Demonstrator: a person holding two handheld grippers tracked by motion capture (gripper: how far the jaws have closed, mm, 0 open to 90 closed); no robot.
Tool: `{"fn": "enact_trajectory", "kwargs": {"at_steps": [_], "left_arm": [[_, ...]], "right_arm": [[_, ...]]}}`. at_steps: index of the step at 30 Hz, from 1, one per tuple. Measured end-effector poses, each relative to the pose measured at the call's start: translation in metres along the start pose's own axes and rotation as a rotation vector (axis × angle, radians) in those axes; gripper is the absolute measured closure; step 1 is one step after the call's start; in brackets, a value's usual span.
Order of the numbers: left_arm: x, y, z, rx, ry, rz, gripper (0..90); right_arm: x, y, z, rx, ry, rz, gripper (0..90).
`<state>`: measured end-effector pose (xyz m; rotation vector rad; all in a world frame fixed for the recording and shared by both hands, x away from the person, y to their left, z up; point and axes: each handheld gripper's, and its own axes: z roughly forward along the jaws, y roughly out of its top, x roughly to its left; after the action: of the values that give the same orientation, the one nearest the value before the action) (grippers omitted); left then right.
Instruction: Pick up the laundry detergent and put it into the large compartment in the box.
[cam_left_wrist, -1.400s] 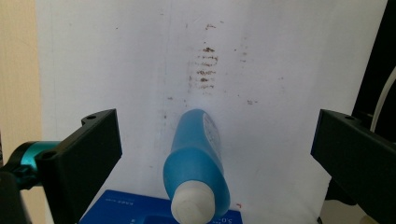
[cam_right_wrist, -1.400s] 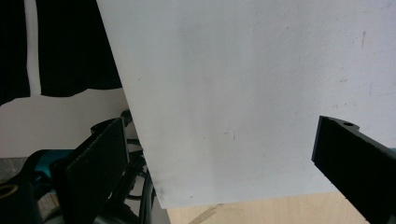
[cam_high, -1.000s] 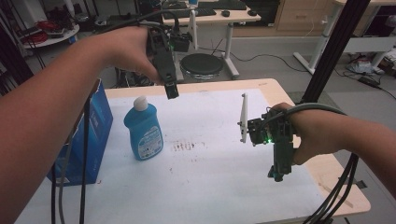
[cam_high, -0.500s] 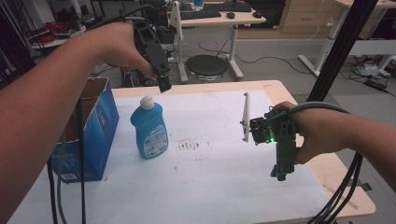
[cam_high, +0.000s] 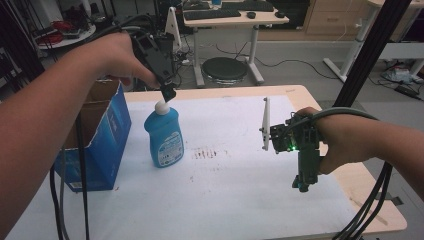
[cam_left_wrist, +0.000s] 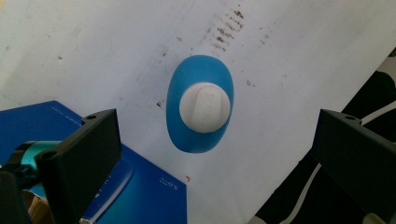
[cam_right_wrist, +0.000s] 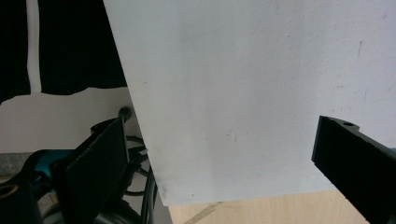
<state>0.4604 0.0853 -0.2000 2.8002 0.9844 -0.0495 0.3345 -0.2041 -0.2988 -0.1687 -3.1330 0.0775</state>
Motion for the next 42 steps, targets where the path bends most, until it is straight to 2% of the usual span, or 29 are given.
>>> {"fn": "enact_trajectory", "kwargs": {"at_steps": [10,11,14,25,42], "left_arm": [[0.005,-0.005,0.023,0.011,-0.014,-0.004,1.7],[0.006,-0.005,0.028,0.016,-0.015,0.003,1.7],[0.006,-0.005,0.036,0.023,-0.022,0.002,1.7],[0.009,-0.003,0.059,0.063,-0.001,0.025,1.7],[0.014,0.0,0.093,0.084,-0.01,0.046,1.7]], "right_arm": [[0.001,-0.001,0.0,0.002,-0.001,0.001,2.8],[-0.001,-0.002,0.0,0.006,-0.007,-0.013,2.8],[0.0,-0.002,0.0,0.0,-0.001,0.001,2.8],[0.0,-0.003,0.002,-0.002,0.005,0.0,2.8],[-0.002,-0.002,0.004,0.001,0.011,0.0,2.8]]}}
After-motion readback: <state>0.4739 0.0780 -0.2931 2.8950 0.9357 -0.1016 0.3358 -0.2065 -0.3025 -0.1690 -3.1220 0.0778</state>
